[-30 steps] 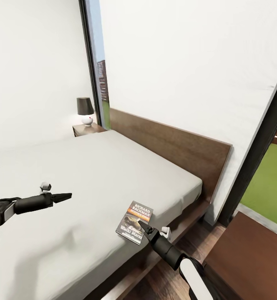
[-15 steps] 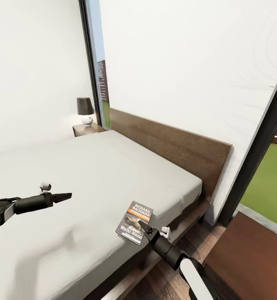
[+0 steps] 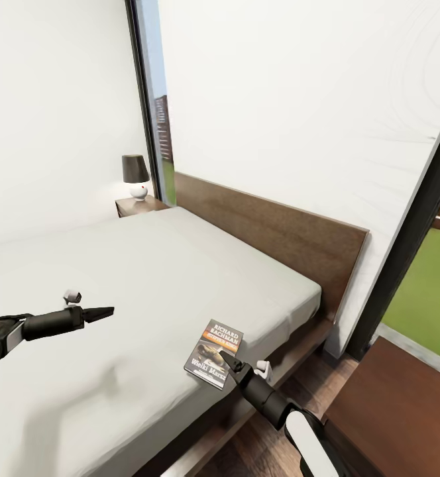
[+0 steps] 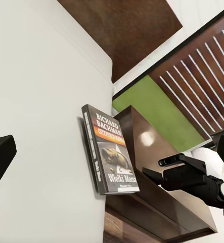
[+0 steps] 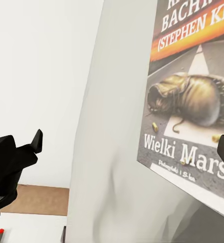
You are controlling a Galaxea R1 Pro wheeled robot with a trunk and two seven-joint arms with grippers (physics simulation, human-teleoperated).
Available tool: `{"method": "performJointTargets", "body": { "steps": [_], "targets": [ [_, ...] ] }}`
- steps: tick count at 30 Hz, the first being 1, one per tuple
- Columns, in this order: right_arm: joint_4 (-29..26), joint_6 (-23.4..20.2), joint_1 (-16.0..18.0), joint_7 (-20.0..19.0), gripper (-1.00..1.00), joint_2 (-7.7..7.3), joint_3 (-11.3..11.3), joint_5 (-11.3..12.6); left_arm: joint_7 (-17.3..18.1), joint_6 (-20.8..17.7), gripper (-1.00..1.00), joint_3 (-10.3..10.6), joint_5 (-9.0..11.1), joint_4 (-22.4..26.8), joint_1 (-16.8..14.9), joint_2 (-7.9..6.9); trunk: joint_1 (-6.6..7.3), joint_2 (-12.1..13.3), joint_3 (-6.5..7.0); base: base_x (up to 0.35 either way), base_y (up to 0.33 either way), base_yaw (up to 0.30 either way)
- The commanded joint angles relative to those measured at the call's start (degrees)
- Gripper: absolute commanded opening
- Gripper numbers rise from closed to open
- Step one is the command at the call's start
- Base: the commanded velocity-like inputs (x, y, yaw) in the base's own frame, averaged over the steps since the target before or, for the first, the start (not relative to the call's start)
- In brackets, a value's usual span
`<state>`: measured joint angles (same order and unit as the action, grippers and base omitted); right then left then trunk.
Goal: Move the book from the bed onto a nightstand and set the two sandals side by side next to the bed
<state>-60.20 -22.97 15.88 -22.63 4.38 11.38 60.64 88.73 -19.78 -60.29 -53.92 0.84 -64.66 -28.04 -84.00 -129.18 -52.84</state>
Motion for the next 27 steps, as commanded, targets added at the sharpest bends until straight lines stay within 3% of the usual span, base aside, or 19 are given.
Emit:
{"method": "performJointTargets", "body": {
  "steps": [1, 27],
  "targets": [
    [0.0, -0.31, 0.03, 0.01, 1.0, 0.01, -0.04, 0.45, 0.25, -0.61, 1.0, -0.45, -0.61, 0.04, -0.03, 0.0, 0.01, -0.02, -0.05, 0.0, 0.0, 0.0],
    [0.0, -0.23, 0.03, 0.66, 1.0, 0.01, -0.36, 0.35, 0.21, -0.61, 1.0, -0.44, -0.65, 0.04, -0.03, 0.0, 0.01, -0.02, -0.05, 0.0, 0.0, 0.0]
  ]
}}
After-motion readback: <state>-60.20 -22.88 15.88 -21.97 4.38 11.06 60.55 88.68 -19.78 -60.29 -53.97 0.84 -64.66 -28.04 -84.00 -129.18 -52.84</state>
